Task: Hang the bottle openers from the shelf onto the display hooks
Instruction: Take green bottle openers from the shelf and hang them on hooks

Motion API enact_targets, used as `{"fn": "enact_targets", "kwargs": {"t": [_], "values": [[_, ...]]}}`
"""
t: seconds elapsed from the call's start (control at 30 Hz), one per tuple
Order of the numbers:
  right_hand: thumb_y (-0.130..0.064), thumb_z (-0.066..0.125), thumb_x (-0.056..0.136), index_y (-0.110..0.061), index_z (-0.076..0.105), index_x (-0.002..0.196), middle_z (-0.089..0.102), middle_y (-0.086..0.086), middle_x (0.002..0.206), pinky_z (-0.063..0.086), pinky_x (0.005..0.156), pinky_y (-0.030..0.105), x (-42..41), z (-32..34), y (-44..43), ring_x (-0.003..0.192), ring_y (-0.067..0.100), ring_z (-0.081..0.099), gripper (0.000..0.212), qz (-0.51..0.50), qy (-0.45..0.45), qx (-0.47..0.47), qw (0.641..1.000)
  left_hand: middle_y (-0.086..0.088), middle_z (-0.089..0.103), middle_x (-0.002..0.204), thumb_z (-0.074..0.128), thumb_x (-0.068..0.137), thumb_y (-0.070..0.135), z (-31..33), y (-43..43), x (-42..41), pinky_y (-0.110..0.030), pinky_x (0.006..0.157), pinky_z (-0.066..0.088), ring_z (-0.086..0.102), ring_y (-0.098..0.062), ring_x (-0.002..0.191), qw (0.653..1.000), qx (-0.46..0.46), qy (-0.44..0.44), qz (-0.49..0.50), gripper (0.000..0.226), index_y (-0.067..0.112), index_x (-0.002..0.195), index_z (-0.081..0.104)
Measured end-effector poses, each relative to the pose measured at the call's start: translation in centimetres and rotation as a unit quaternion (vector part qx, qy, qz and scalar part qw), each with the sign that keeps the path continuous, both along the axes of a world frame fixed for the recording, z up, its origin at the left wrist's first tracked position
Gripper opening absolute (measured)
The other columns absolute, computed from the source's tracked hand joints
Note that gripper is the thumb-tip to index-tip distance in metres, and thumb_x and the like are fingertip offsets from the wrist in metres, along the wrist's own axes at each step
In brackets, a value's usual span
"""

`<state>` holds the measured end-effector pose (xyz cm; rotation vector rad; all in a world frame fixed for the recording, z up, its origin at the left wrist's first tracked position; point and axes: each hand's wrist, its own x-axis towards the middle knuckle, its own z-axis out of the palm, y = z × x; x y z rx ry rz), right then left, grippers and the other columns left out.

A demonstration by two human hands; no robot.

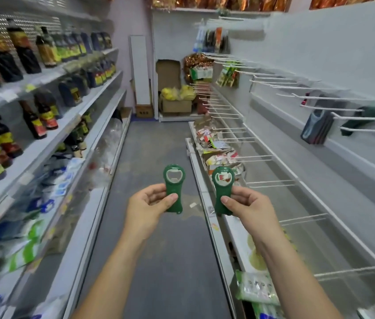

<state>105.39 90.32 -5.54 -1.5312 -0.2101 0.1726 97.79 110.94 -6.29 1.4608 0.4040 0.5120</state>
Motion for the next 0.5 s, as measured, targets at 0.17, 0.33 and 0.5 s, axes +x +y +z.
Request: {"fn": "enact_targets", "kwargs": {"t": [0.17, 0.33, 0.5], "values": [[0.011, 0.066, 0.086, -0.01, 0.073, 0.098, 0.078, -0.004, 0.074, 0.054, 0.059, 0.014, 10.1, -0.3, 3.7, 0.066, 0.005, 0.072, 0.025, 0.011, 0.002, 0.02, 1.0, -0.017, 0.076, 0.103, 0.077, 0.081, -0.004, -0.4, 3.5, 9.8, -0.03, 0.084, 0.06, 0.071, -0.023, 0.094, 1.0, 0.016, 0.016, -0.009, 0.03, 0.005, 0.109, 0.072], [0.01, 0.068, 0.085, -0.012, 0.073, 0.093, 0.077, -0.006, 0.071, 0.054, 0.059, 0.012, 19.4, 0.9, 6.4, 0.067, 0.006, 0.072, 0.024, 0.0, -0.008, 0.028, 1.0, -0.016, 0.075, 0.097, 0.075, 0.081, -0.007, 0.9, 6.1, 19.5, -0.024, 0.077, 0.06, 0.07, -0.021, 0.087, 1.0, 0.014, 0.011, -0.021, 0.026, 0.009, 0.101, 0.072], [0.01, 0.068, 0.086, -0.014, 0.074, 0.092, 0.078, -0.005, 0.074, 0.056, 0.063, 0.015, 26.6, 1.3, 8.0, 0.067, 0.005, 0.072, 0.025, -0.025, -0.017, 0.012, 0.999, -0.006, 0.075, 0.087, 0.075, 0.081, -0.007, 1.3, 8.0, 28.5, -0.02, 0.069, 0.06, 0.07, -0.012, 0.076, 0.999, 0.01, 0.009, -0.049, 0.026, 0.016, 0.092, 0.071]]}}
